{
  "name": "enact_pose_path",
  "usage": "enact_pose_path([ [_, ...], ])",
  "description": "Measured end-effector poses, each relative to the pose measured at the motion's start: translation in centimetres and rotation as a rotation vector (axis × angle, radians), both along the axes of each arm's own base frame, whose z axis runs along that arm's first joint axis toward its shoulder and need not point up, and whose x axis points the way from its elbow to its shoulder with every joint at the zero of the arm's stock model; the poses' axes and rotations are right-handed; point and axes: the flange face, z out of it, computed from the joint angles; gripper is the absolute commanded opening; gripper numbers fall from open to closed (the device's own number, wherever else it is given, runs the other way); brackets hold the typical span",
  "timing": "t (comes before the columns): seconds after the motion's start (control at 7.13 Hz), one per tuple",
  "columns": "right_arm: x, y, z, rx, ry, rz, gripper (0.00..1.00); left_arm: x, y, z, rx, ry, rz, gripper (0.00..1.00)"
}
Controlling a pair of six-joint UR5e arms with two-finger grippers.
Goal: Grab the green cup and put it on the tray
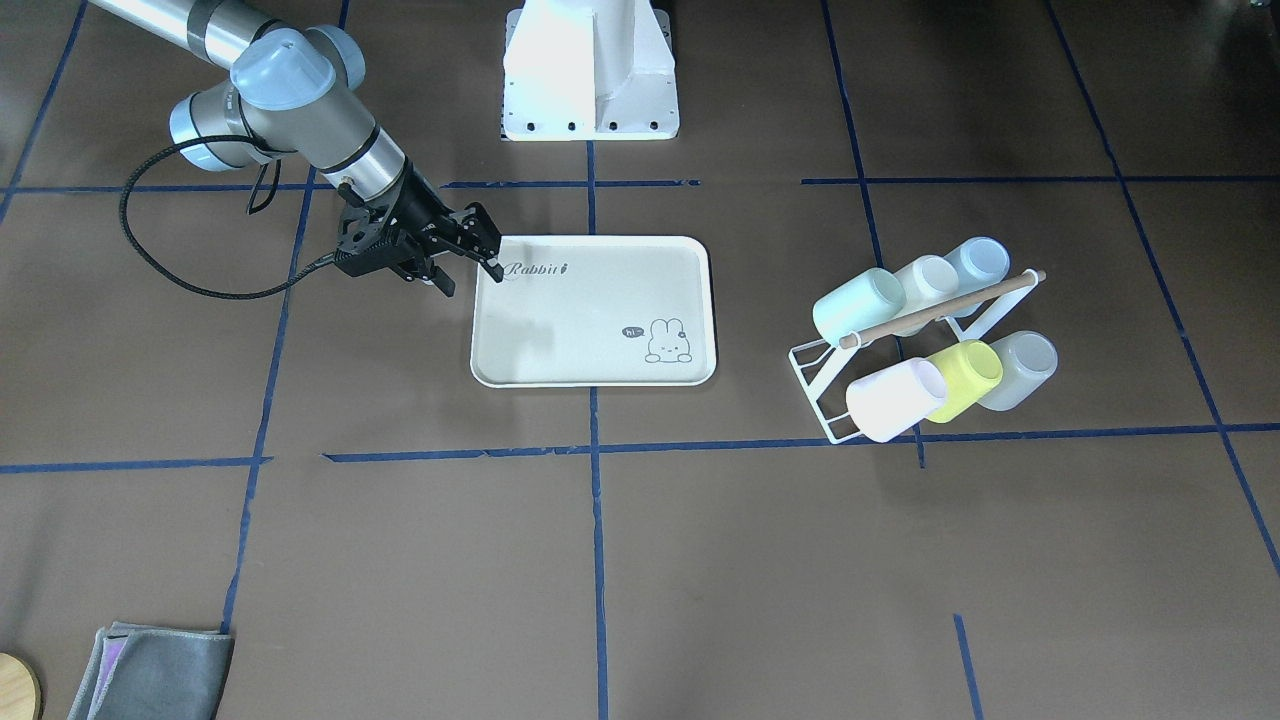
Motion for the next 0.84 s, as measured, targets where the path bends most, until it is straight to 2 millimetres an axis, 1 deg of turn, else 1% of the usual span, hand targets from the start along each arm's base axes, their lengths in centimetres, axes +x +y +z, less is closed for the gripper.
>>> enact_pose_path([
  [0.14,1.9,-1.1,-1.7,-0.045,0.046,-0.002,1.00,0.1,-0.4,-1.9,0.035,-0.004,0.003,1.00],
  [0.28,4.0,-2.5,-2.8,-0.097,0.092,-0.004,1.00,0.3,-0.8,-3.9,0.073,-0.007,0.010,1.00],
  [0.42,5.9,-4.1,-3.0,-0.125,0.140,-0.006,1.00,0.6,-1.1,-6.1,0.114,-0.010,0.019,1.00],
  [0.56,7.5,-5.4,-2.6,-0.115,0.186,-0.019,1.00,1.3,-0.9,-9.0,0.170,-0.011,0.035,1.00],
  [0.7,9.0,-6.4,-1.6,-0.095,0.224,-0.038,1.00,2.7,0.0,-12.9,0.238,-0.010,0.065,1.00],
  [0.84,10.7,-7.3,-0.1,-0.075,0.254,-0.055,1.00,4.7,1.4,-17.3,0.308,-0.018,0.109,1.00],
])
